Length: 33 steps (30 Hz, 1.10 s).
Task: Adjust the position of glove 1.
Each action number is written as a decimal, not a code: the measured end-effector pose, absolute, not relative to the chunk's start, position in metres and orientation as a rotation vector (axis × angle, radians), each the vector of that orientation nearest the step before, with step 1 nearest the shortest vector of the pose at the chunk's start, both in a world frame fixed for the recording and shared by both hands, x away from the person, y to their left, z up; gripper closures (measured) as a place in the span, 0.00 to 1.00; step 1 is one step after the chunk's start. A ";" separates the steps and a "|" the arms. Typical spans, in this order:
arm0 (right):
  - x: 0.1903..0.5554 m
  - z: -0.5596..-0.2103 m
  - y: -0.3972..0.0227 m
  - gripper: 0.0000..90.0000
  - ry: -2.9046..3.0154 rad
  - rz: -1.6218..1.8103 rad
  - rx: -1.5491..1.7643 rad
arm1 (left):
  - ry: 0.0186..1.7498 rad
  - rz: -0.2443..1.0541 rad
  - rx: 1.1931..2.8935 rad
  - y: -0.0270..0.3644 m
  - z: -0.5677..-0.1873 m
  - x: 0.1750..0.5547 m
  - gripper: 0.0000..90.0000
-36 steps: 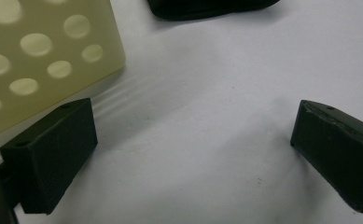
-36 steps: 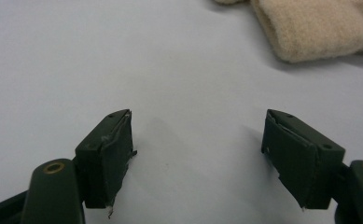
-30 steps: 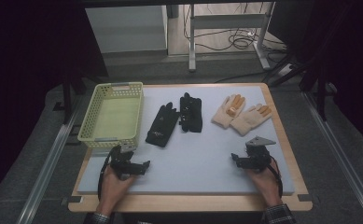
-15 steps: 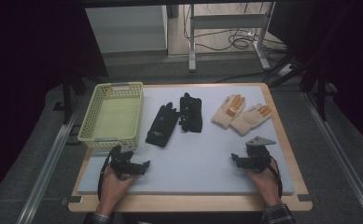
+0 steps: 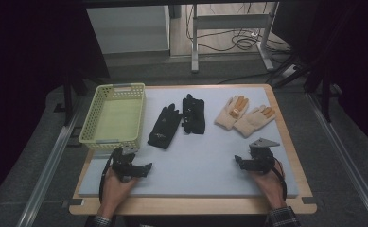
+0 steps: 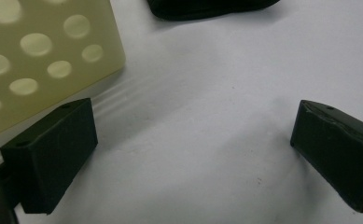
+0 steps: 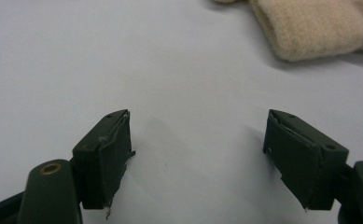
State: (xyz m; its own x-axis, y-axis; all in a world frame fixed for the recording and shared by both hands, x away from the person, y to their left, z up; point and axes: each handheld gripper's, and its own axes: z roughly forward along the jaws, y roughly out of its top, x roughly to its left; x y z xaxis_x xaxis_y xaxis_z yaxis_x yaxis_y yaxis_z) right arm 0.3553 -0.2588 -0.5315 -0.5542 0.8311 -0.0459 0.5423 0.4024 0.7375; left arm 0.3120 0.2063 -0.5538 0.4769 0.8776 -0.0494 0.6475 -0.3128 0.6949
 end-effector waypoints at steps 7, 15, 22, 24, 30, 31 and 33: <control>0.355 -0.531 -0.259 0.26 2.258 0.955 1.175 | 1.257 0.450 2.066 0.206 -0.554 0.312 0.01; 0.356 -0.521 -0.249 0.30 2.264 1.003 1.127 | 1.257 0.449 2.065 0.206 -0.554 0.312 0.01; 0.362 -0.514 -0.241 0.30 2.266 1.023 1.106 | 1.256 0.450 2.066 0.206 -0.554 0.312 0.01; 0.365 -0.511 -0.237 0.30 2.272 1.026 1.100 | 1.256 0.449 2.066 0.206 -0.554 0.312 0.01; 0.382 -0.506 -0.222 0.30 2.318 1.053 1.090 | 1.257 0.449 2.065 0.206 -0.554 0.312 0.01; 0.385 -0.505 -0.219 0.30 2.326 1.061 1.087 | 1.257 0.449 2.065 0.206 -0.554 0.312 0.01; 0.388 -0.505 -0.217 0.30 2.332 1.065 1.085 | 1.256 0.450 2.066 0.206 -0.554 0.312 0.01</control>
State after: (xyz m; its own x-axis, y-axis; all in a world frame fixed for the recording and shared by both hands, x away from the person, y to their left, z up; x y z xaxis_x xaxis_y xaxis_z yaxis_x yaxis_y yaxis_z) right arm 0.3878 -0.2175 -0.5050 -0.6426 0.7662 -0.0048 0.4979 0.4223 0.7575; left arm 0.3119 0.2064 -0.5538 0.4770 0.8775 -0.0495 0.6469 -0.3124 0.6956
